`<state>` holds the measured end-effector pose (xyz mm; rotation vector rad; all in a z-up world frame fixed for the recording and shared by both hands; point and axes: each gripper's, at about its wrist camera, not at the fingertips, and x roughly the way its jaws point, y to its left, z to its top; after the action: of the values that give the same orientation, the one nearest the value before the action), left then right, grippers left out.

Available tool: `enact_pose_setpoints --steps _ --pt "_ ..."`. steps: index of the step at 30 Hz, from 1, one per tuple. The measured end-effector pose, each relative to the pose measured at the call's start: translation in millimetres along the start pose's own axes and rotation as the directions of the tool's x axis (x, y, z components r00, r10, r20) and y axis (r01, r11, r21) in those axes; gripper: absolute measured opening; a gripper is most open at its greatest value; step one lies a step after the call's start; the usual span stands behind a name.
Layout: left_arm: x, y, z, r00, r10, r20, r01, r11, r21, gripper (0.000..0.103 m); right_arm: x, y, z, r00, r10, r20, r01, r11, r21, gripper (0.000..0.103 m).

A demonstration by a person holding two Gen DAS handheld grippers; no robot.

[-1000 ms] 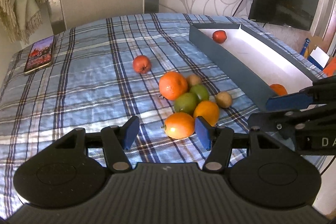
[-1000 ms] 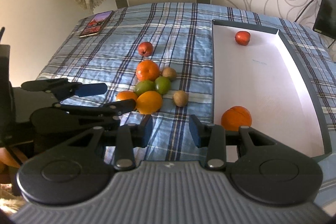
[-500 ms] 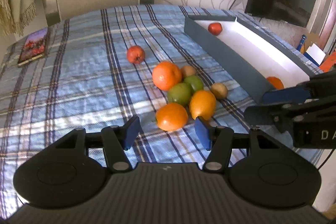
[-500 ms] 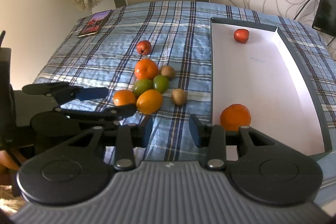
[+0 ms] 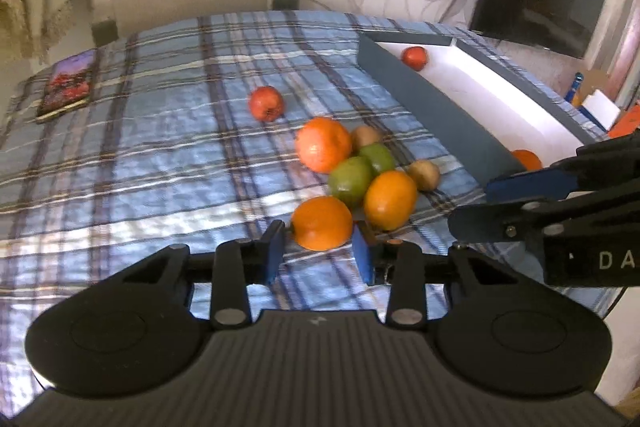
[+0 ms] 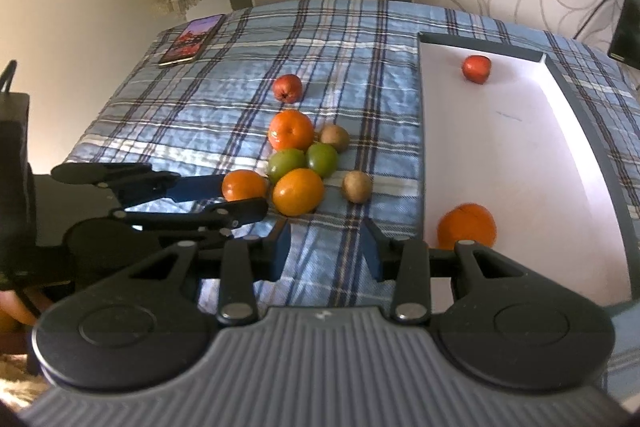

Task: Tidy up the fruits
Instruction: 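Move the left tool to an orange in the pile and close on it, then grasp another orange with the right tool while the left tool lifts its orange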

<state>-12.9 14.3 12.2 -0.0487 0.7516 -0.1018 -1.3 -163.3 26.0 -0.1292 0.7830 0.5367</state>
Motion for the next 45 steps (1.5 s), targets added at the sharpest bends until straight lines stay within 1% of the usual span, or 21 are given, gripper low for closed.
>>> enact_pose_setpoints --steps 3,8,11,17,22,27,30,35,39,45 --pt "-4.1 7.5 -0.5 0.999 0.04 0.0 -0.04 0.999 -0.005 0.042 6.1 2.7 4.3 1.0 0.022 -0.003 -0.022 1.0 0.008 0.041" --pt "-8.3 23.4 -3.6 0.997 0.08 -0.005 -0.08 0.996 -0.029 0.042 24.0 7.1 10.5 0.999 0.036 -0.023 -0.035 0.999 0.027 0.041" --pt "-8.4 29.2 -5.2 0.997 0.081 -0.012 -0.081 0.996 -0.038 0.042 34.8 8.9 12.6 0.999 0.039 -0.037 -0.037 0.999 0.036 0.041" --pt "-6.9 28.4 -6.6 0.996 0.083 -0.009 -0.083 0.996 -0.014 0.043 52.3 14.9 14.9 0.999 0.015 -0.051 -0.014 1.0 0.023 0.041" --pt "-4.1 28.1 -5.6 0.996 0.088 -0.011 -0.088 0.996 -0.011 0.043 56.0 21.9 12.7 0.999 -0.015 -0.046 0.012 0.999 -0.049 0.04" --pt "-2.2 28.0 -5.3 0.996 0.094 -0.006 -0.094 0.995 -0.016 0.043 52.8 21.4 9.7 0.999 -0.013 -0.03 0.011 0.998 -0.066 0.04" --pt "-1.5 28.7 -4.9 0.996 0.095 -0.004 -0.095 0.995 -0.023 0.043 48.9 19.7 8.2 0.999 -0.026 -0.025 0.024 0.997 -0.076 0.04" --pt "-1.7 29.1 -4.6 0.995 0.097 -0.004 -0.097 0.995 -0.034 0.043 34.3 14.1 8.9 1.0 -0.01 -0.028 0.008 0.997 -0.07 0.04" --pt "-2.6 29.4 -3.8 0.995 0.1 -0.004 -0.1 0.994 -0.045 0.043 14.4 13.2 11.1 1.0 0.004 0.006 -0.004 0.996 -0.091 0.04" --pt "-6.8 27.7 -1.1 0.993 0.117 0.009 -0.116 0.992 -0.059 0.043 -7.7 7.6 16.4 0.998 0.039 0.05 -0.035 0.996 -0.081 0.04"
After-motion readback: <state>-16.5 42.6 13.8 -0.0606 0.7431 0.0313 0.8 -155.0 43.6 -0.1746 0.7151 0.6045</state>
